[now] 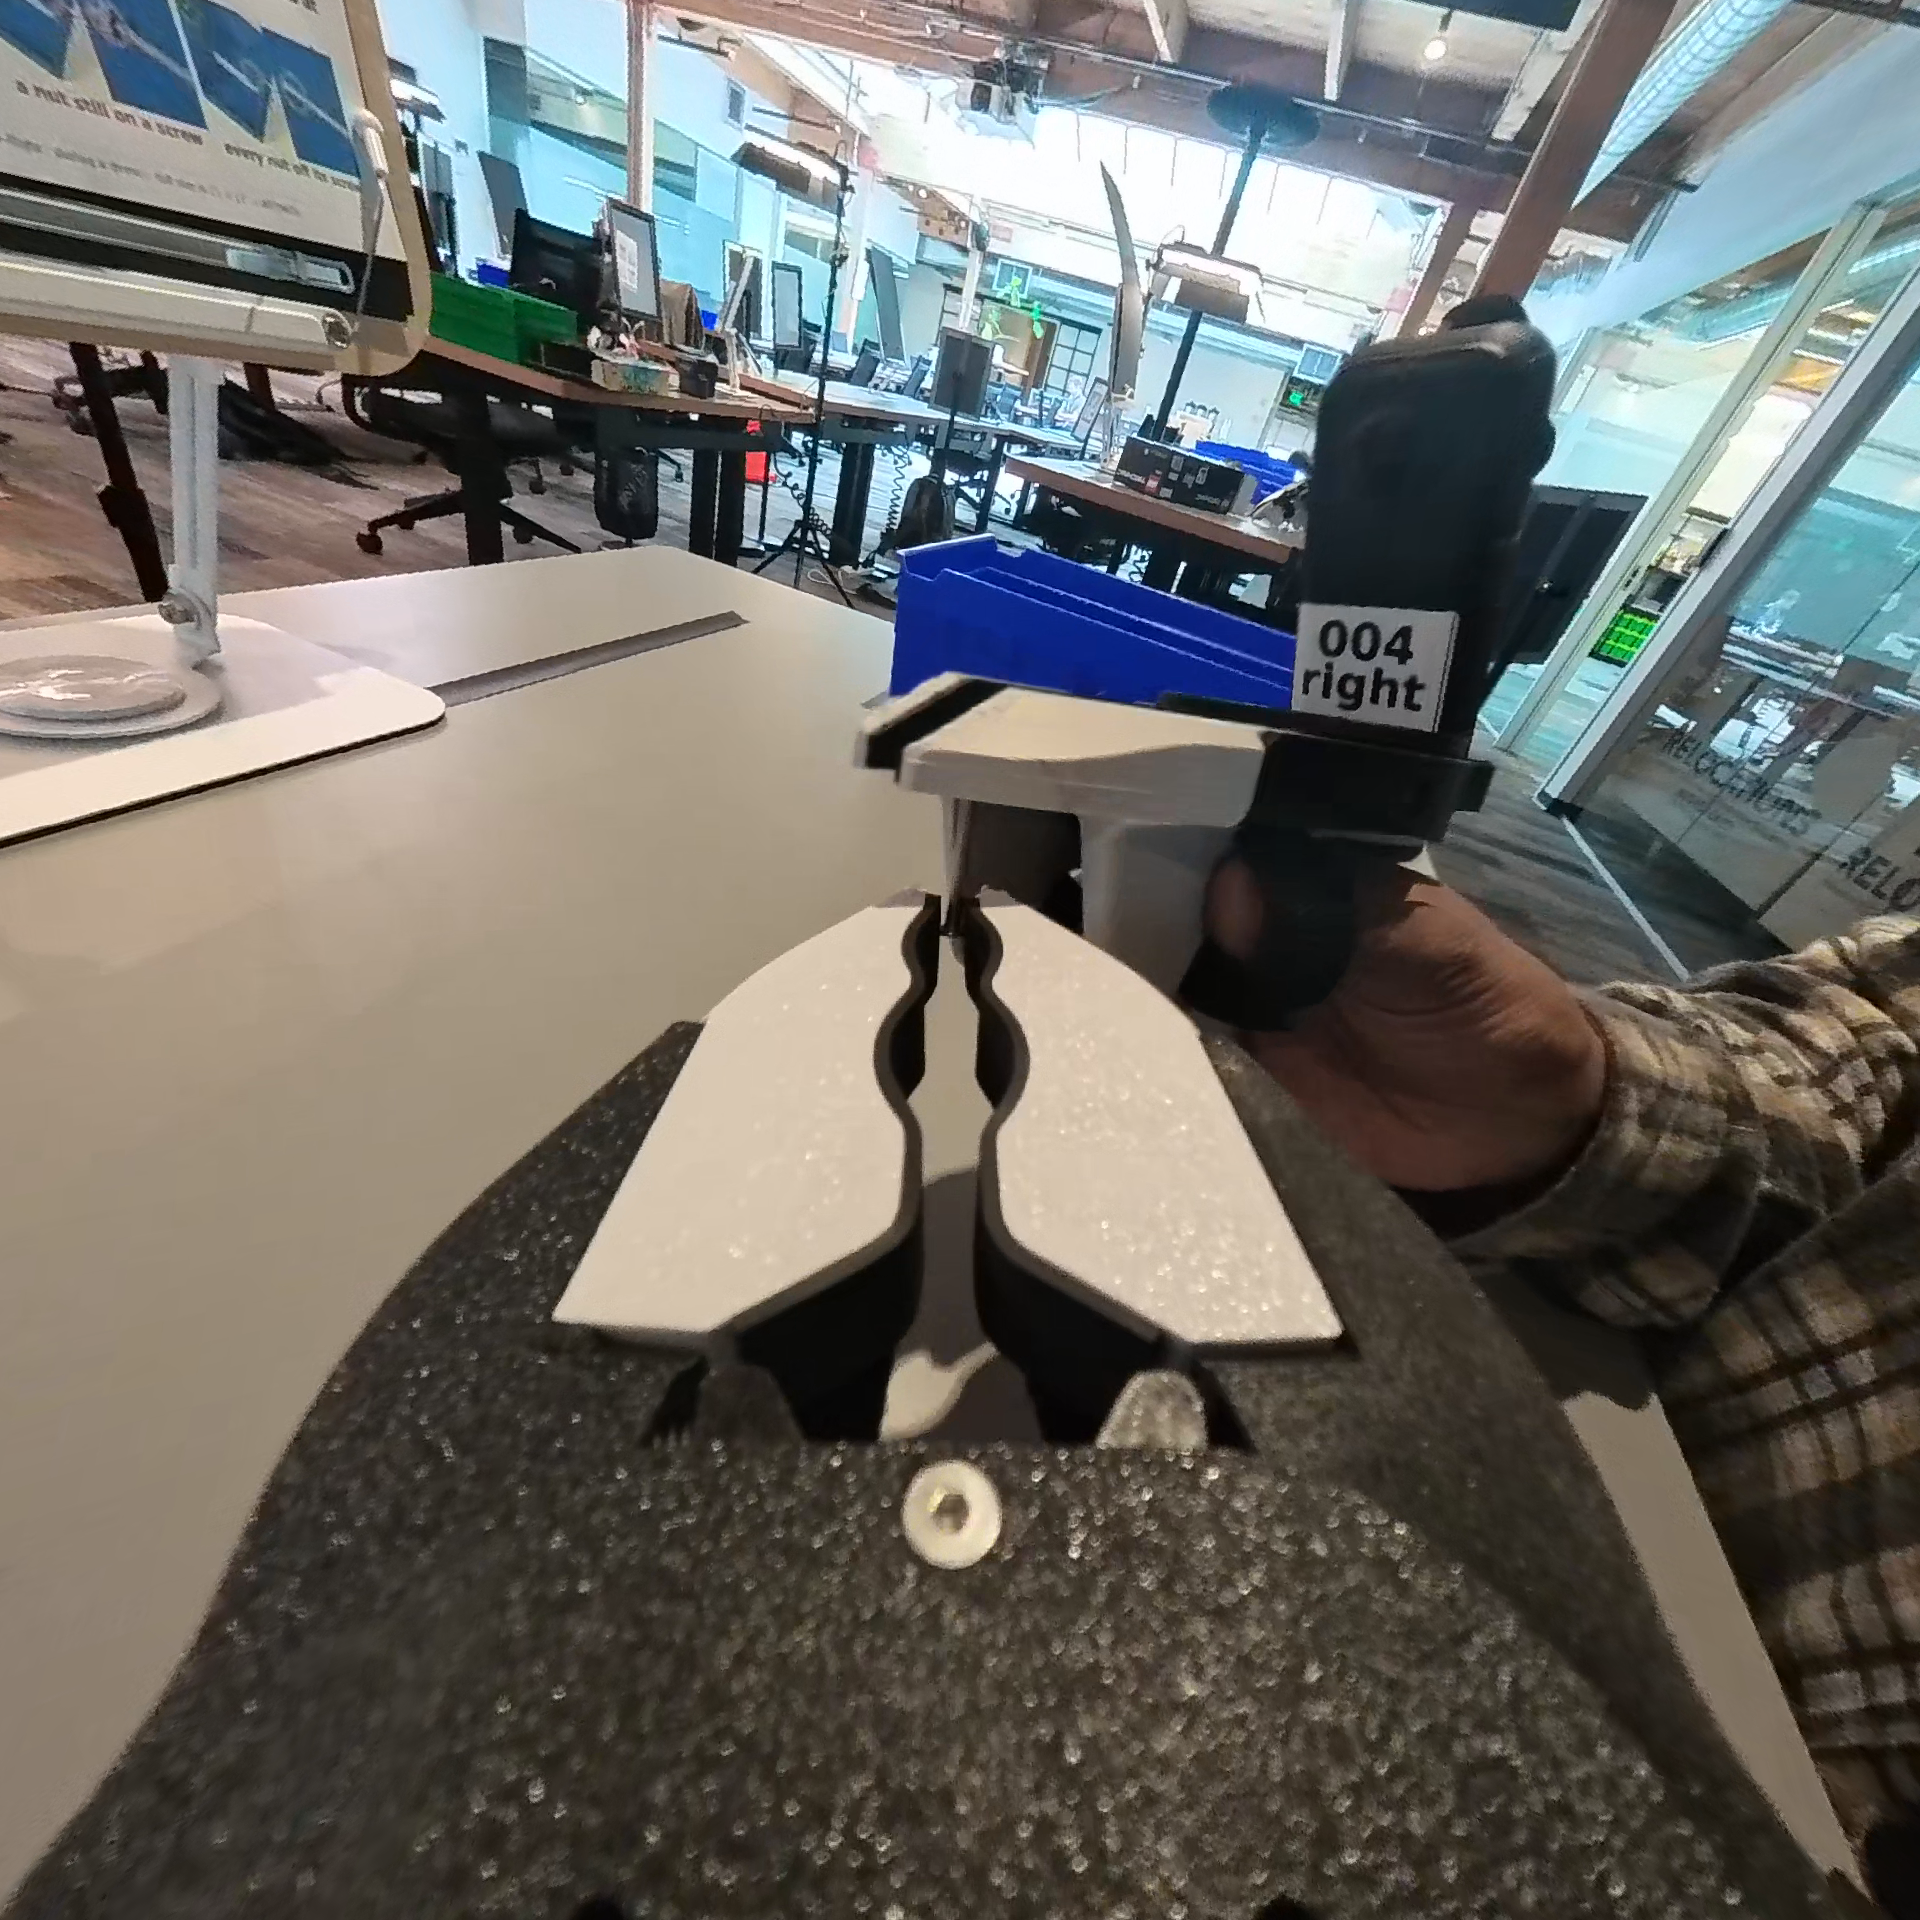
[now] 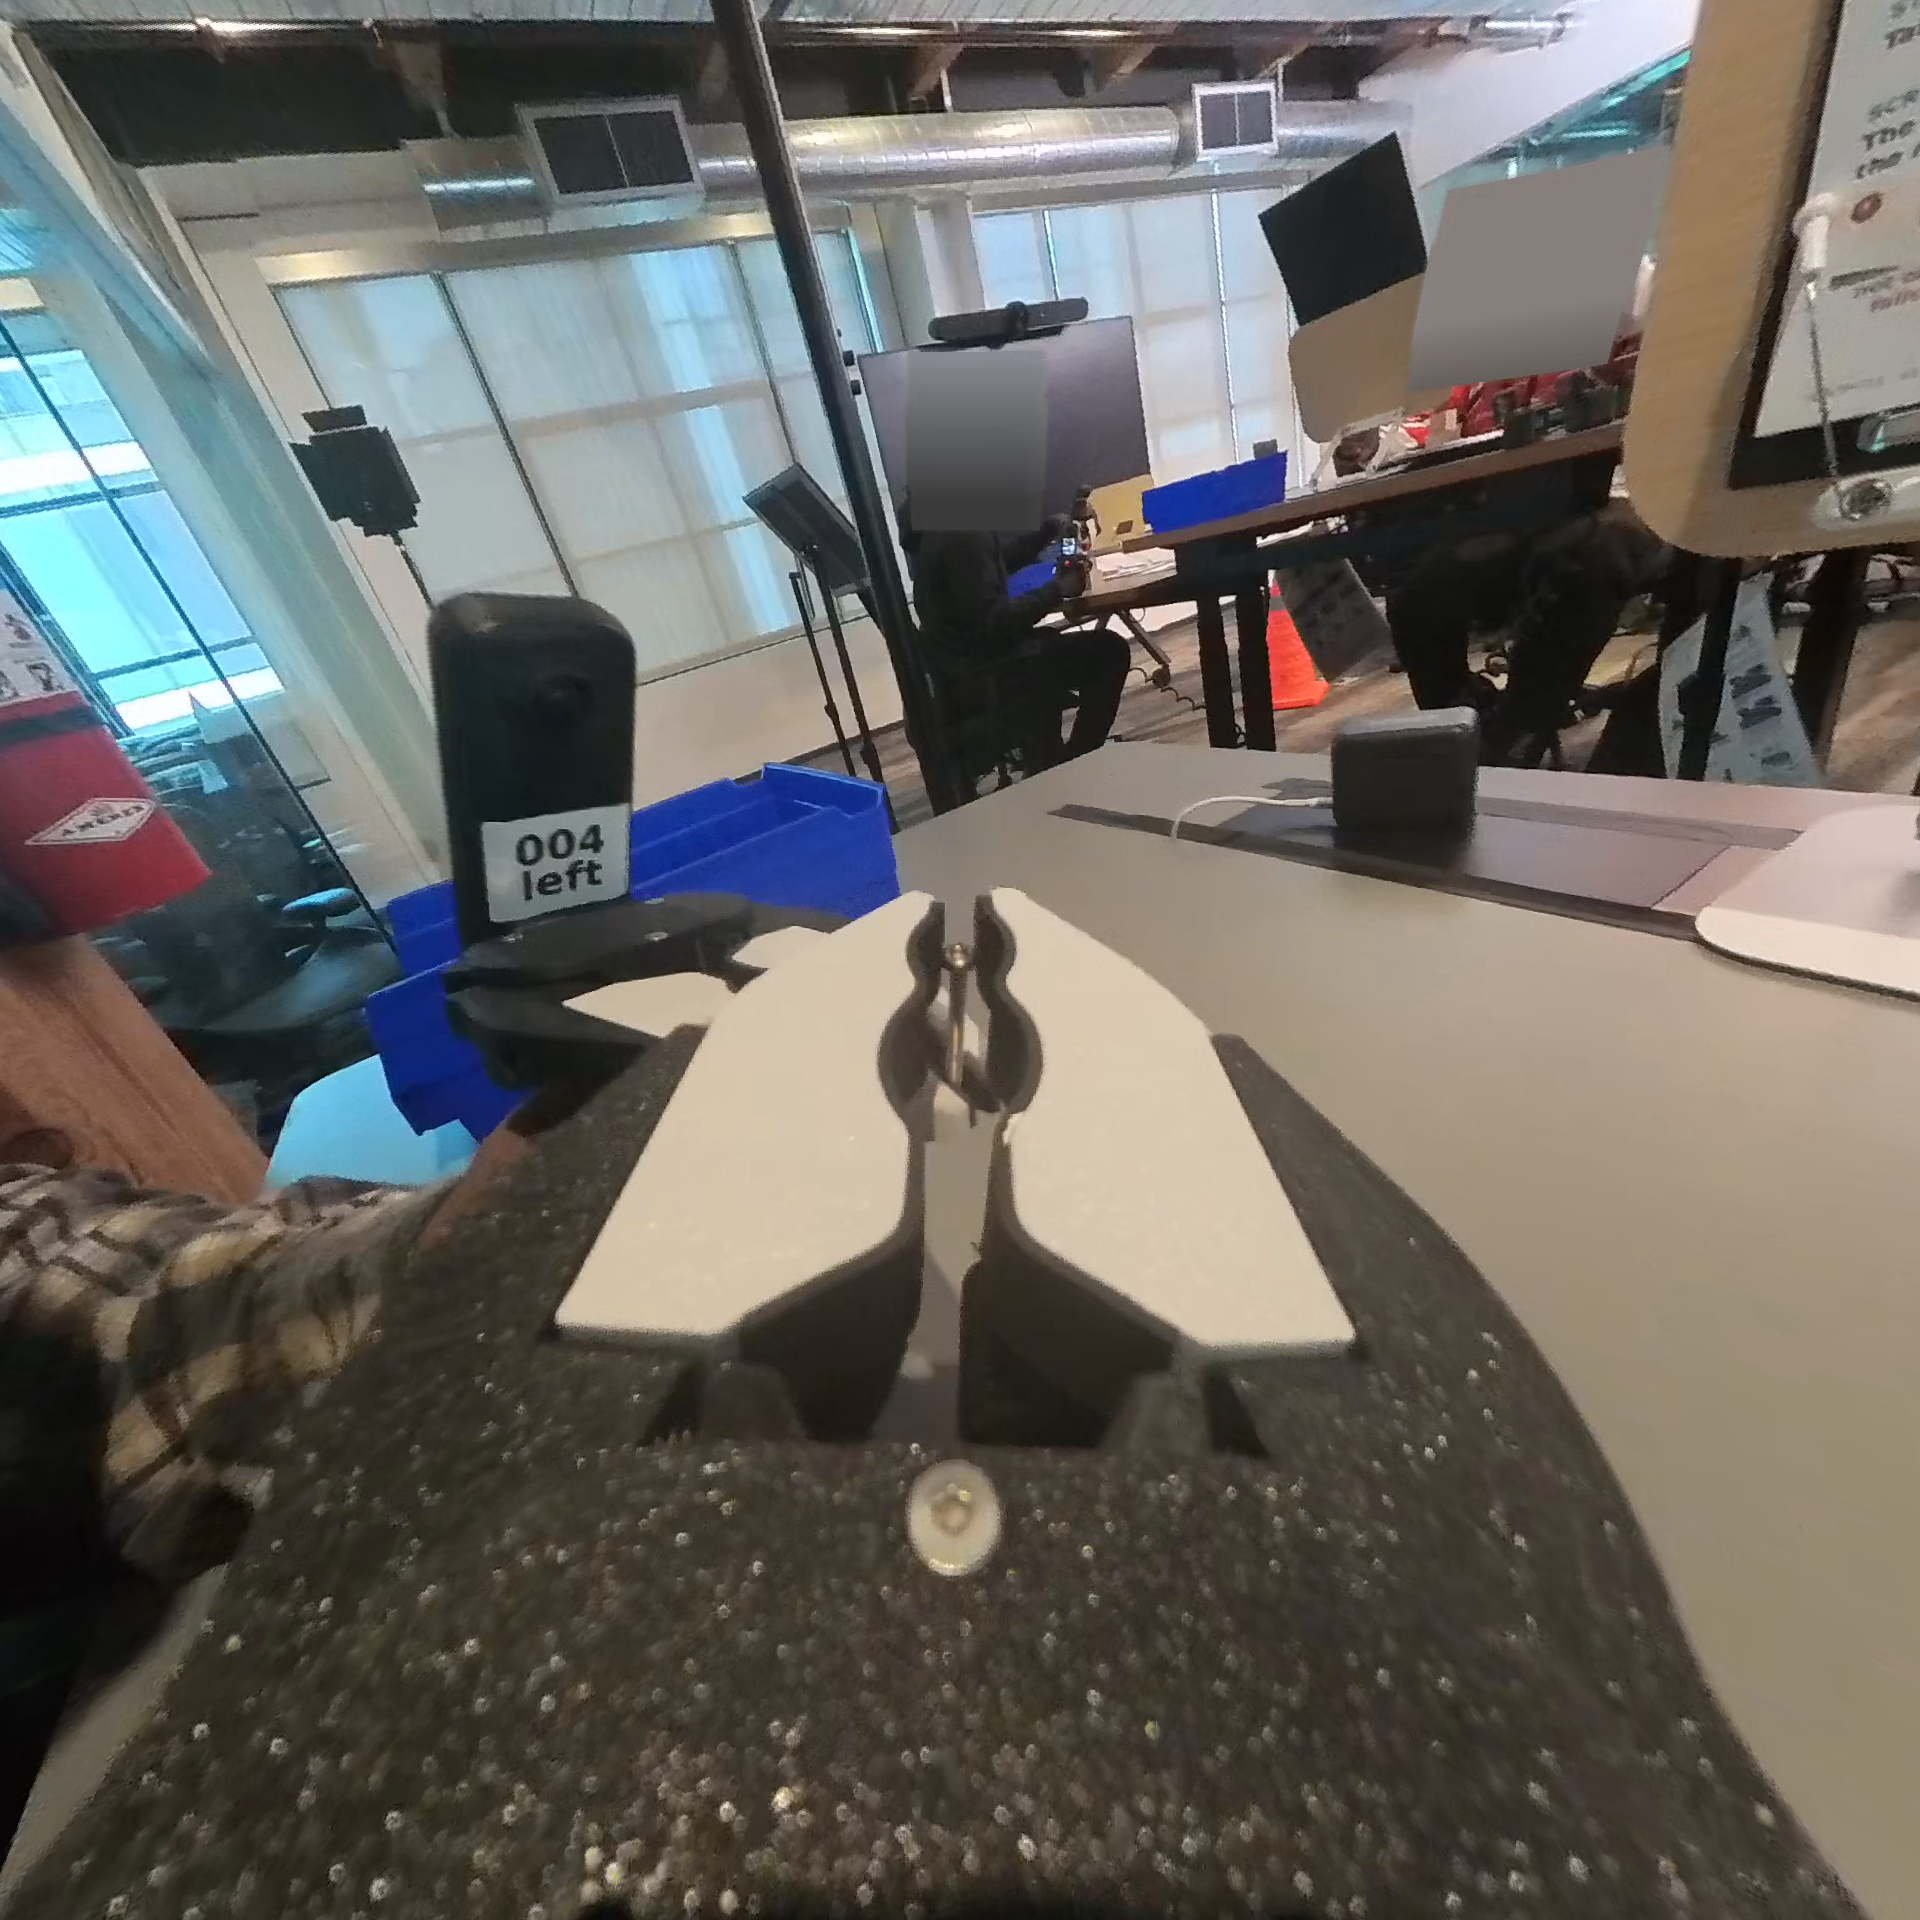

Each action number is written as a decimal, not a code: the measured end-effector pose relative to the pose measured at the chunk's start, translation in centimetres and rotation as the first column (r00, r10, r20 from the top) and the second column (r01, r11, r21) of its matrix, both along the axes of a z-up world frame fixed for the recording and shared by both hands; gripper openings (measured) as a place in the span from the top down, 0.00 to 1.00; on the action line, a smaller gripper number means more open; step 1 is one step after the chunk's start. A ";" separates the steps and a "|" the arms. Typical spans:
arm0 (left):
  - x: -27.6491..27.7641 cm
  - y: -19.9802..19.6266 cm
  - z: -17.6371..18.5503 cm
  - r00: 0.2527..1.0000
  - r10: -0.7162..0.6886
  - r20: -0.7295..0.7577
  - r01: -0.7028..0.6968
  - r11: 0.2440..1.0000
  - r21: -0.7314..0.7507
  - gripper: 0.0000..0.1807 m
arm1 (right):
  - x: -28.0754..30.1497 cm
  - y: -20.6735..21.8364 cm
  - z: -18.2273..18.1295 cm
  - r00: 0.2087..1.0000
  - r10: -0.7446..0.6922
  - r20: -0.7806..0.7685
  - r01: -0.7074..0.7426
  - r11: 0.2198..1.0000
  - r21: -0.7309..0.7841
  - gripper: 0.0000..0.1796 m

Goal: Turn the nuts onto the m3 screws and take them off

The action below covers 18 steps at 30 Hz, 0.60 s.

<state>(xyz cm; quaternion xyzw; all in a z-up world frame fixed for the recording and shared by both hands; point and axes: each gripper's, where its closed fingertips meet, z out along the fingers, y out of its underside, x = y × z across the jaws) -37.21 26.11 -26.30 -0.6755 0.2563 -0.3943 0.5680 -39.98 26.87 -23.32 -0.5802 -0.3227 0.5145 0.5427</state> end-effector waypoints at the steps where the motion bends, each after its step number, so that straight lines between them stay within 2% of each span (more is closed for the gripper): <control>1: 0.0 -0.1 0.1 1.000 -0.006 0.005 0.006 1.000 0.001 0.98 | 0.0 -0.1 0.1 1.000 0.005 0.002 -0.005 1.000 0.003 0.97; 4: 0.6 -0.9 0.7 0.997 -0.072 0.035 0.071 0.997 0.014 0.98 | 0.3 -0.8 0.6 0.998 0.060 -0.005 -0.060 0.997 0.038 0.97; 7: 1.4 -2.4 1.7 0.974 -0.209 0.084 0.206 0.978 0.043 0.98 | 0.6 -2.4 1.6 0.973 0.229 0.000 -0.228 0.968 0.104 0.97; 10: 1.9 -4.0 2.6 0.919 -0.362 0.156 0.359 0.932 0.048 0.98 | 1.5 -4.2 2.4 0.885 0.465 -0.006 -0.459 0.877 0.141 0.97; 13: 2.0 -4.2 2.7 0.908 -0.384 0.169 0.381 0.923 0.053 0.98 | 2.3 -5.3 2.6 0.786 0.618 0.001 -0.612 0.777 0.150 0.97; 16: 1.7 -3.1 2.2 0.948 -0.288 0.133 0.283 0.958 0.052 0.98 | 2.3 -4.4 2.3 0.821 0.570 0.028 -0.564 0.805 0.185 0.95; 18: 1.2 -2.4 1.8 0.970 -0.212 0.119 0.207 0.977 0.047 0.98 | 2.2 -3.2 2.5 0.881 0.473 0.001 -0.466 0.868 0.174 0.87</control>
